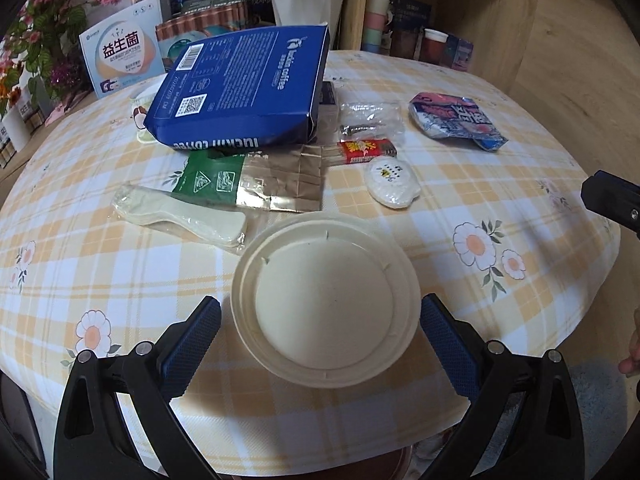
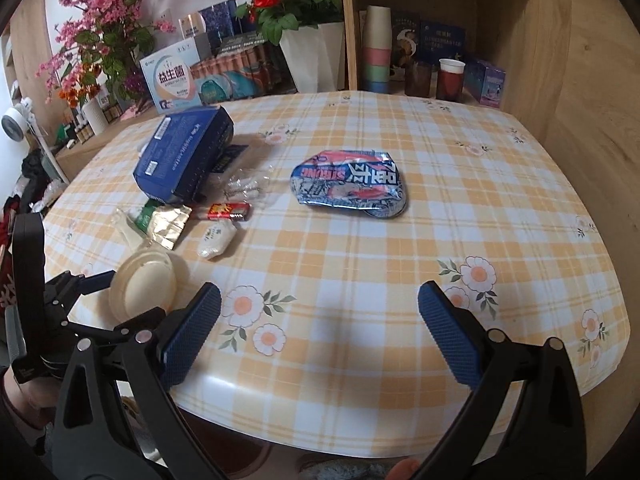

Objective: Collect trash
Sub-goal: 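Move the left tool to the round cream lid and grasp its rim, then lift the cream lid with the left tool while the right tool grasps the crushed snack wrapper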

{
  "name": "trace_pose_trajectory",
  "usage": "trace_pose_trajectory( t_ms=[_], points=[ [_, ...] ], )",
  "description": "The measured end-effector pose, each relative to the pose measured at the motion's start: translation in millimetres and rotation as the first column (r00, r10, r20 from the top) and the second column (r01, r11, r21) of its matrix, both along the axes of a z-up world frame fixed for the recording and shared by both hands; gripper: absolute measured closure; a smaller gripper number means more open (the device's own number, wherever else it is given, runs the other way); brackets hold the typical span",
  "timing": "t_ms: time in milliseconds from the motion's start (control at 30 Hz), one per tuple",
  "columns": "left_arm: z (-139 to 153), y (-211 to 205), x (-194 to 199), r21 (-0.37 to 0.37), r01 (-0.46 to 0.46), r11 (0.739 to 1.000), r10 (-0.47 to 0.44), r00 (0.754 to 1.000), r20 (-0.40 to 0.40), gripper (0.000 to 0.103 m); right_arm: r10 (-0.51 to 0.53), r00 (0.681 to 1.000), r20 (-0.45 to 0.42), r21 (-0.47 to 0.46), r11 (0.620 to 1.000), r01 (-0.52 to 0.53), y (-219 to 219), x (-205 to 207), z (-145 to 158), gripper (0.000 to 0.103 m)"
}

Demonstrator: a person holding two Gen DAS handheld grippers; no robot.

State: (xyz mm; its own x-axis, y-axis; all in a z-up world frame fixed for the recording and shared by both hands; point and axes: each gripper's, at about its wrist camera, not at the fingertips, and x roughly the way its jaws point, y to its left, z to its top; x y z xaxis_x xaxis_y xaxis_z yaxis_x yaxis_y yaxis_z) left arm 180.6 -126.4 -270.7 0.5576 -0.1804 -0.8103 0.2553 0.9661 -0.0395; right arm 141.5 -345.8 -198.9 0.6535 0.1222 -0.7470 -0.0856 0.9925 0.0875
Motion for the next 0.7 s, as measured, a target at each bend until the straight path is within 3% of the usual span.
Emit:
trace_pose_trajectory(
  t_ms=[200, 233, 267, 300, 400, 567, 700],
  points=[
    [-4, -6, 1, 0.041, 0.016, 0.999, -0.017, 1.000, 0.023, 0.006, -0.017, 1.000, -0.005, -0.024, 1.000, 0.017, -3, 5, -6, 0.006],
    [-3, -5, 1, 0.037, 0.011, 0.999, -0.012, 1.000, 0.024, 0.008, -0.019, 1.000, -0.009, -0.017, 1.000, 0.018, -4, 7, -7, 0.006],
    [-2, -3, 0, 0.040, 0.000, 0.999, -0.001, 1.000, 0.031, 0.018, -0.020, 1.000, -0.010, -0.005, 1.000, 0.020, -6, 10, -9, 0.006],
    [0, -1, 0, 0.044, -0.004, 0.999, 0.003, 0.999, 0.035, 0.019, -0.024, 1.000, -0.009, 0.000, 1.000, 0.024, -7, 12, -11, 0.006],
    [4, 10, -1, -0.014, -0.011, 1.000, 0.012, 1.000, 0.022, 0.020, -0.005, 0.999, -0.032, 0.014, 1.000, 0.006, -9, 24, -17, 0.006],
    [19, 25, -6, -0.062, -0.032, 0.998, 0.035, 0.998, 0.055, 0.020, 0.091, 0.995, -0.029, -0.127, 0.987, -0.094, 1, 52, -19, 0.006],
    [33, 35, -5, -0.104, -0.045, 0.994, 0.053, 0.995, 0.079, 0.020, 0.165, 0.983, -0.078, -0.303, 0.935, -0.182, 11, 85, -28, 0.006]
  ],
)
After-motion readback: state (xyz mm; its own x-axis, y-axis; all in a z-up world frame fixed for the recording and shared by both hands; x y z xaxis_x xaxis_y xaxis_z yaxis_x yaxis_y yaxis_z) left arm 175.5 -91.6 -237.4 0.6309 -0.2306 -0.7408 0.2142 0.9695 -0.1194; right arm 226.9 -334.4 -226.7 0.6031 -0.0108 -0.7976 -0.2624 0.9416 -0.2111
